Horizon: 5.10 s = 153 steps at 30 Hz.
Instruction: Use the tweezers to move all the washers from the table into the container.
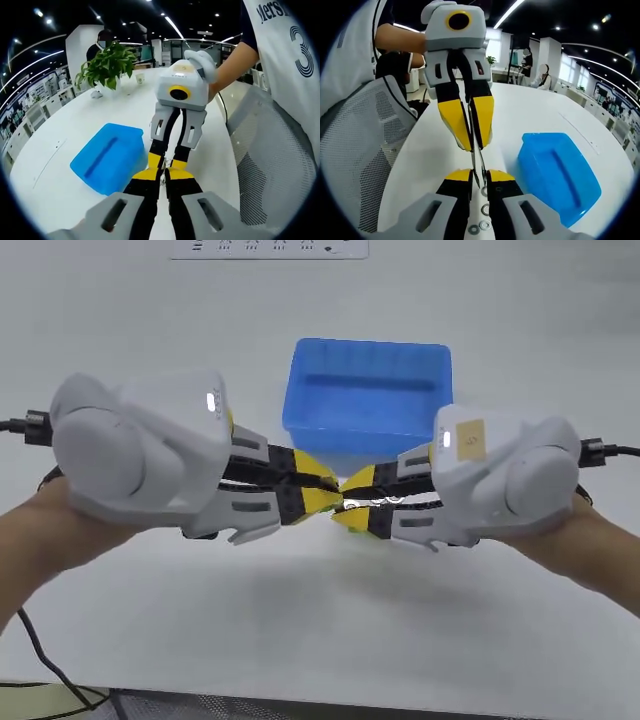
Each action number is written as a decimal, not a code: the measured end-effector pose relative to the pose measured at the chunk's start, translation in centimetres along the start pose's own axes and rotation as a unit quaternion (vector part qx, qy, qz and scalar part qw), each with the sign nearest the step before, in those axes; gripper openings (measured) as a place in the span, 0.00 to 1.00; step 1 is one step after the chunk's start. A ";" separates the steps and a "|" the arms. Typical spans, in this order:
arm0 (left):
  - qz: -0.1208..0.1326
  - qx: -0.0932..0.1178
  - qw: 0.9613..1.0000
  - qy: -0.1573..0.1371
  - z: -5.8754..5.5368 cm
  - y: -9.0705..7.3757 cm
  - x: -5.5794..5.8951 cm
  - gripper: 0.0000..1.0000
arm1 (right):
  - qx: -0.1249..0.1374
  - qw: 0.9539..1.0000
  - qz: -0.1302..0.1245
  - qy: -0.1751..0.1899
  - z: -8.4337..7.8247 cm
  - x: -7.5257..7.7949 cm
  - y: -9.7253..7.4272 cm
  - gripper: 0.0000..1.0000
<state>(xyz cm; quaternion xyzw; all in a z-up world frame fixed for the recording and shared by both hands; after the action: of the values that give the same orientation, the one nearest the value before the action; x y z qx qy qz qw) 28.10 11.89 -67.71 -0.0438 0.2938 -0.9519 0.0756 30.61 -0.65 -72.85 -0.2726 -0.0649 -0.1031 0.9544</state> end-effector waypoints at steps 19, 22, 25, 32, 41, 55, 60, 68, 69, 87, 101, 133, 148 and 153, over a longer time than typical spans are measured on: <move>-0.009 0.004 1.000 -0.004 0.3 0.4 -0.2 0.08 | 0.001 1.000 -0.006 0.013 -0.4 0.2 -0.4 0.12; -0.010 0.000 1.000 -0.002 0.3 0.5 -0.2 0.08 | 0.000 1.000 -0.006 0.013 -0.4 0.2 -0.5 0.12; -0.011 0.004 1.000 -0.003 0.3 0.6 -0.2 0.08 | 0.000 1.000 -0.007 0.013 -0.5 0.2 -0.5 0.12; -0.016 0.004 1.000 -0.001 0.3 0.5 -0.2 0.08 | 0.002 1.000 -0.006 0.014 -0.5 0.1 -0.5 0.10; -0.023 0.005 1.000 0.005 0.3 0.4 -0.3 0.07 | 0.001 1.000 -0.001 0.018 -0.6 0.1 -0.3 0.11; -0.021 0.011 1.000 0.015 0.5 0.0 -0.5 0.07 | 0.008 1.000 0.002 0.002 0.0 0.5 0.0 0.10; -0.024 0.013 1.000 0.013 0.5 0.2 -0.6 0.07 | 0.004 1.000 0.000 0.005 -0.2 0.5 -0.2 0.10; -0.026 0.013 1.000 0.012 0.6 0.4 -0.7 0.07 | 0.002 1.000 -0.001 0.010 -0.4 0.6 -0.4 0.10; -0.026 0.012 1.000 0.012 0.6 0.5 -0.7 0.07 | 0.002 1.000 -0.001 0.010 -0.4 0.6 -0.4 0.10; -0.024 0.012 1.000 0.004 0.3 0.5 -0.9 0.07 | -0.004 1.000 0.005 0.027 -0.5 0.7 -0.2 0.11; -0.023 0.001 1.000 0.000 0.0 0.3 -1.2 0.08 | -0.005 1.000 0.014 0.018 -0.3 0.8 0.2 0.11; -0.031 0.025 0.999 0.000 1.9 -1.4 -0.7 0.08 | 0.000 1.000 0.018 -0.005 1.9 1.0 -1.4 0.09; -0.032 0.038 0.997 0.055 5.6 -3.2 -2.0 0.08 | 0.026 0.999 -0.027 -0.024 4.8 2.8 -3.5 0.09; -0.031 0.044 0.996 0.066 6.7 -3.1 -2.6 0.08 | 0.028 0.998 -0.039 -0.033 5.4 4.0 -3.7 0.09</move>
<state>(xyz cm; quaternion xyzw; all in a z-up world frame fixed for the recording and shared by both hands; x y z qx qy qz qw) 31.19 11.17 -60.54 0.0138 0.2548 -0.9665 0.0284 33.29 -1.54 -65.72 -0.2462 -0.1096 -0.1292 0.9543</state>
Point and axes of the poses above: the centre of the closed fingertips' face, and the gripper's own axes: y roughly forward along the fingers, x roughly to its right, z roughly out of its top, the point moved 9 cm from there along -y, roughly backward along the fingers, and after that the axes turned 11 degrees about -z, right-handed, at the moved point
